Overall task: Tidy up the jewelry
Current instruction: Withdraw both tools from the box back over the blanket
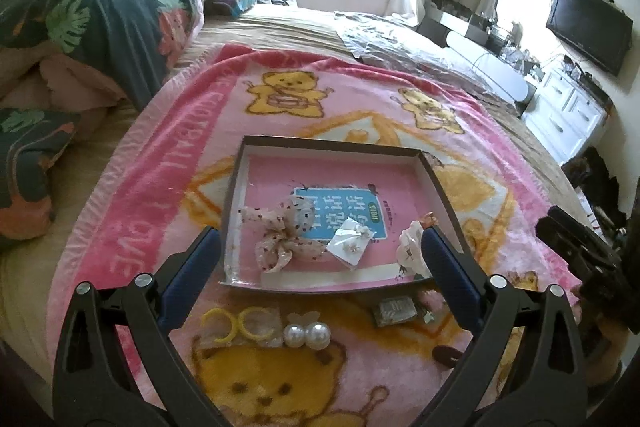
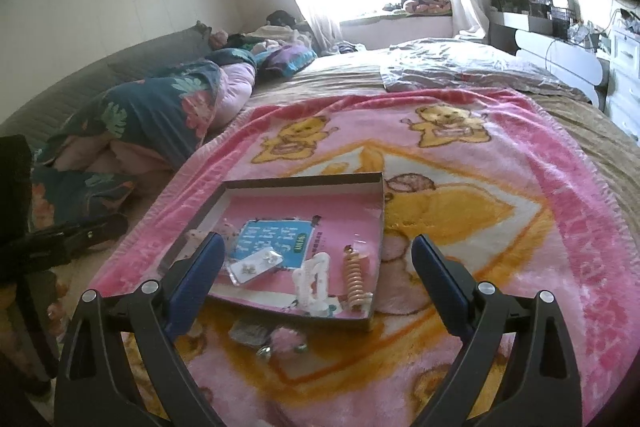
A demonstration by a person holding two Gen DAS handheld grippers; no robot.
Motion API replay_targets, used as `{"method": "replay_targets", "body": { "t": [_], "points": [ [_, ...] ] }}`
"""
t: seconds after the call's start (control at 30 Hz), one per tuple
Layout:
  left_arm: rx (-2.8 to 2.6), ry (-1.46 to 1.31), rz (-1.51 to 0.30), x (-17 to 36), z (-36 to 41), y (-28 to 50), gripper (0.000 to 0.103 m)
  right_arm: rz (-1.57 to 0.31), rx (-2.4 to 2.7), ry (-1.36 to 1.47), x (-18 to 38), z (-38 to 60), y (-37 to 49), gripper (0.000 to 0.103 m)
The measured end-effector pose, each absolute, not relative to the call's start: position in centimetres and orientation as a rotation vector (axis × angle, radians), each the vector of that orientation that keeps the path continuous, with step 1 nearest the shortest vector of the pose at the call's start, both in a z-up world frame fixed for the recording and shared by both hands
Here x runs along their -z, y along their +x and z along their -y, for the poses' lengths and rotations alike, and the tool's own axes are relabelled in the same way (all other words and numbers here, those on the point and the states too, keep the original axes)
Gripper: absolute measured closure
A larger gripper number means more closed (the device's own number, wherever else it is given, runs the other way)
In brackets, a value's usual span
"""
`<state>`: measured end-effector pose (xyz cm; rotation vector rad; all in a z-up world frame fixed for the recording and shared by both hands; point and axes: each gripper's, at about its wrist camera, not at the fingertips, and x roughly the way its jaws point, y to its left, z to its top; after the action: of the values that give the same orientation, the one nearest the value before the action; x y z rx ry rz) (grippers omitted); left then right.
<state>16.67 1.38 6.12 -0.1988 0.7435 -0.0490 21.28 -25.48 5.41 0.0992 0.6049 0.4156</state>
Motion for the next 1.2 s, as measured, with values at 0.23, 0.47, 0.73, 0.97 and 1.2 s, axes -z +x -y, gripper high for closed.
{"method": "replay_targets", "body": {
  "t": [0.23, 0.47, 0.73, 0.97, 1.2],
  "points": [
    [0.048, -0.195, -0.731, -6.3, -1.9, 14.7, 0.009, -0.577, -0.415, 0.078, -6.7, 25.2, 18.0, 0.009],
    [0.048, -0.181, -0.726, -6.0, -2.0, 12.5, 0.009, -0.575, -0.420, 0.044, -7.0, 24.8, 15.1, 0.009],
    [0.042, -0.156, -0.728, -5.4, -2.0, 10.0, 0.009, -0.586, -0.429, 0.019, -6.2, 24.3, 12.1, 0.009],
    [0.023, -0.136, -0.748, -4.4, -2.6, 8.2, 0.009, -0.606, -0.428, 0.013, -5.1, 24.2, 10.0, 0.009],
    [0.016, -0.119, -0.762, -3.6, -2.8, 6.8, 0.009, -0.644, -0.413, 0.014, -3.4, 24.5, 8.2, 0.009]
  ]
}}
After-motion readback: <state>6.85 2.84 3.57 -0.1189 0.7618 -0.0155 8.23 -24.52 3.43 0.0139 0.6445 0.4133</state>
